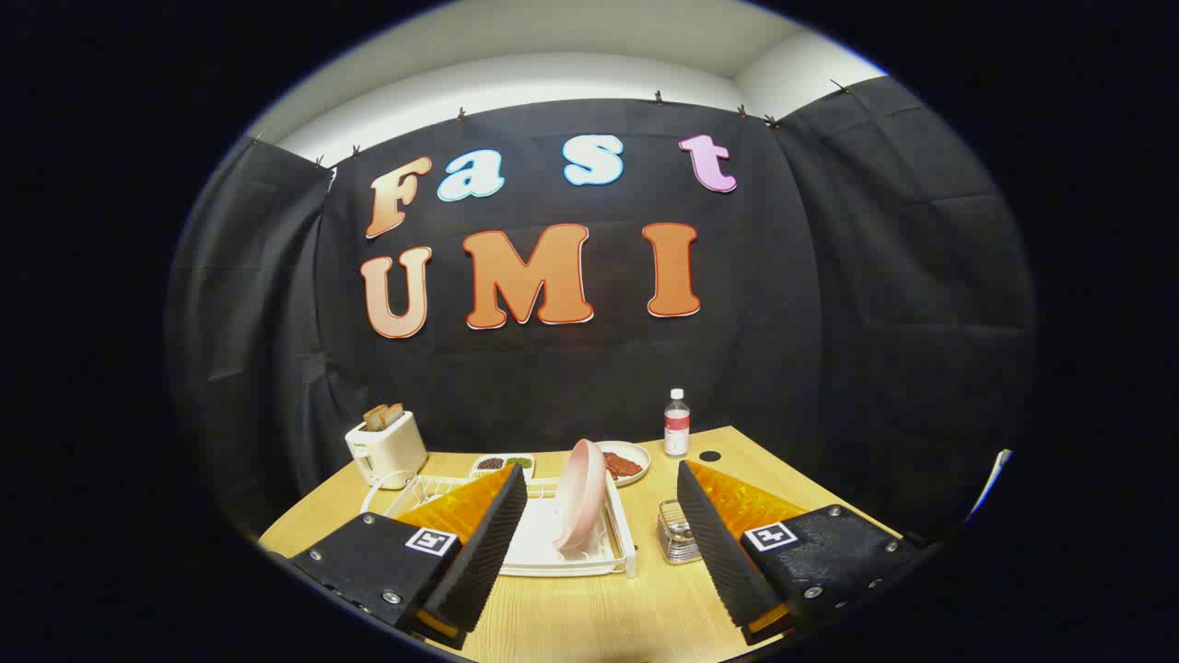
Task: Take the plate from the dish rack, then take the spoon from the basket and place it into the plate.
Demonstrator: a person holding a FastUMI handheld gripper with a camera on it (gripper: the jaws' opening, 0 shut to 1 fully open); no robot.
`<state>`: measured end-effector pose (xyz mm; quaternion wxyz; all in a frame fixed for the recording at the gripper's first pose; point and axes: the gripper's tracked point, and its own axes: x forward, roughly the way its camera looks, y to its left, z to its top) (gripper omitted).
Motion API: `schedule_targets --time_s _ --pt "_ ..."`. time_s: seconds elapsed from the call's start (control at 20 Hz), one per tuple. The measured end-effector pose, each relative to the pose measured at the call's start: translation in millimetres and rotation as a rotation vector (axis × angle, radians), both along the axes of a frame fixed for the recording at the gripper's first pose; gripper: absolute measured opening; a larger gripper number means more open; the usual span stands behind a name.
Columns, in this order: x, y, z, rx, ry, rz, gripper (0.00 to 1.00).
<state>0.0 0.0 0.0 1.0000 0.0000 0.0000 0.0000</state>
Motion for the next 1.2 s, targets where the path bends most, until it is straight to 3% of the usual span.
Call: schedule_targets --time_s 0.75,1.2 --pt "-16 7 12 -0.025 0.009 -0.009 0.98" --pt "7 -8 10 -0.016 0.054 -0.003 0.98"
